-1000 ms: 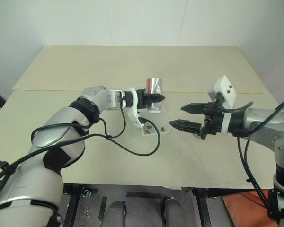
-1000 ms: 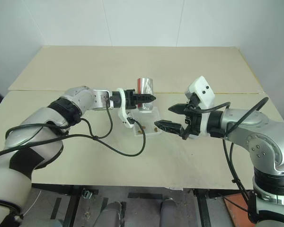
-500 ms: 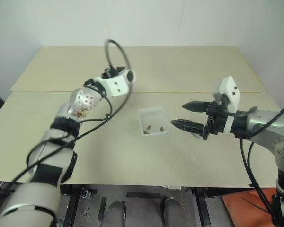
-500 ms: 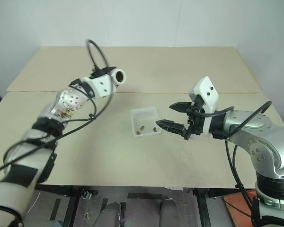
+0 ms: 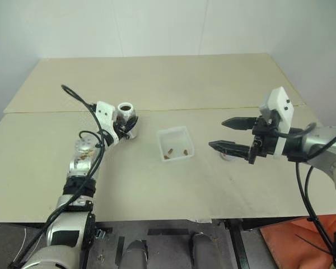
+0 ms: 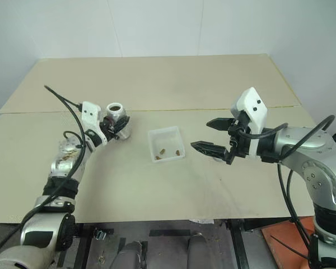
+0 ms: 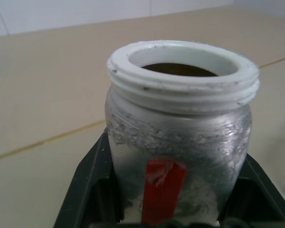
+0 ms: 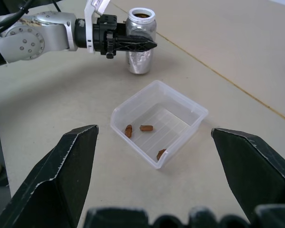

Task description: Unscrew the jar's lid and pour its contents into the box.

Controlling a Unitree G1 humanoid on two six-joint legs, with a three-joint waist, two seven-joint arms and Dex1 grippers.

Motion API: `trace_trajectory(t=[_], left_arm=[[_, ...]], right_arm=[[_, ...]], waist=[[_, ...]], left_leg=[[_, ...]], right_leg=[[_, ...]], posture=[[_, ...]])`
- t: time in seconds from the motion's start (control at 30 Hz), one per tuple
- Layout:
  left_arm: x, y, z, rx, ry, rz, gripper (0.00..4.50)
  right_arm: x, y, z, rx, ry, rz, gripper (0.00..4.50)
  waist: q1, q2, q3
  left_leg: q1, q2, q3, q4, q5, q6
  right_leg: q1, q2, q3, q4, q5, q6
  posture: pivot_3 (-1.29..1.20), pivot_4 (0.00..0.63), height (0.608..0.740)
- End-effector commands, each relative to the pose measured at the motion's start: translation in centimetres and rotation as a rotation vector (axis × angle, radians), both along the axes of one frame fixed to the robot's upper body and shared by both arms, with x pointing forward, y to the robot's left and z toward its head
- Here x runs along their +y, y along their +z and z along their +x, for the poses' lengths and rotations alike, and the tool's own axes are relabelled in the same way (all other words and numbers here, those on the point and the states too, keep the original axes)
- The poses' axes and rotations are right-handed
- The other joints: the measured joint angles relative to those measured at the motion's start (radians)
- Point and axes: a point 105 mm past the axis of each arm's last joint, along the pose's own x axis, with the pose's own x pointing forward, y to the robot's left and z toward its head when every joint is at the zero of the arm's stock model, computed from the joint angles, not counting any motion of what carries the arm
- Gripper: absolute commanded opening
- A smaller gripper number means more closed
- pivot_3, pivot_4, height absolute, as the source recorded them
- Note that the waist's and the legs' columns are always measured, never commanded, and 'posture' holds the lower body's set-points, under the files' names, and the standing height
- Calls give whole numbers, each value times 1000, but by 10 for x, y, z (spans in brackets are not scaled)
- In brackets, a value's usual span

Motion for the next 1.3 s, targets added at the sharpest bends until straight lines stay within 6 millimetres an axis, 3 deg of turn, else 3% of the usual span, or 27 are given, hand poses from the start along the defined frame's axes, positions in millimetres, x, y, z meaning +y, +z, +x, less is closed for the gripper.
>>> trace_trajectory(t=[0.03, 0.13, 0.4, 0.6, 0.8, 0.93, 1.1, 1.3], left_arm=[[6, 6, -1, -62, 42, -14, 1927], [5, -3, -4, -46, 42, 15, 1927], [14, -12, -17, -34, 39, 56, 4461], [28, -5, -53, 4, -74, 148, 4461], [51, 36, -111, 57, -299, 238, 4461], [64, 76, -151, 55, -547, 261, 4461], [61, 92, -153, 25, -588, 223, 4461], [44, 90, -162, 24, -586, 222, 4461]], right_arm=[[-3, 14, -6, -68, -2, -2, 4445], [-4, 15, -7, -67, -4, -4, 4445], [-2, 14, -10, -61, -8, 8, 4500], [-7, 7, -13, -43, -30, 1, 4500], [-19, -8, -19, -13, -58, -23, 4500], [-23, -9, -23, -43, -54, -37, 4500], [-22, -6, -21, -75, -49, -52, 4500], [-21, -9, -11, -70, -48, -15, 4500]], waist=[[1, 0, 0], [2, 0, 0], [0, 0, 0], [0, 0, 0], [0, 0, 0], [2, 0, 0], [7, 0, 0], [1, 0, 0]], left_leg=[[0, 0, 0, 0, 0, 0], [0, 0, 0, 0, 0, 0], [1, 0, 0, 0, 0, 0], [0, 0, 0, 0, 0, 0], [0, 2, 1, -1, -1, 1], [2, 2, 2, -2, -1, 1], [3, 2, 2, -2, -1, 2], [2, 2, 2, -2, -1, 2]], right_leg=[[0, 0, 0, 0, 0, 0], [0, 0, 0, 0, 0, 0], [0, 0, 0, -1, 0, 0], [0, 0, 0, 0, 0, 0], [-1, 1, 0, 0, 0, -1], [0, 1, 1, -2, -1, -2], [0, 1, 1, -2, -2, -2], [0, 1, 1, -2, -2, -2]], posture=[[0, 150, 740], [0, 150, 740], [0, 150, 740], [0, 150, 740], [0, 150, 740], [0, 150, 740], [0, 150, 740], [0, 150, 740]])
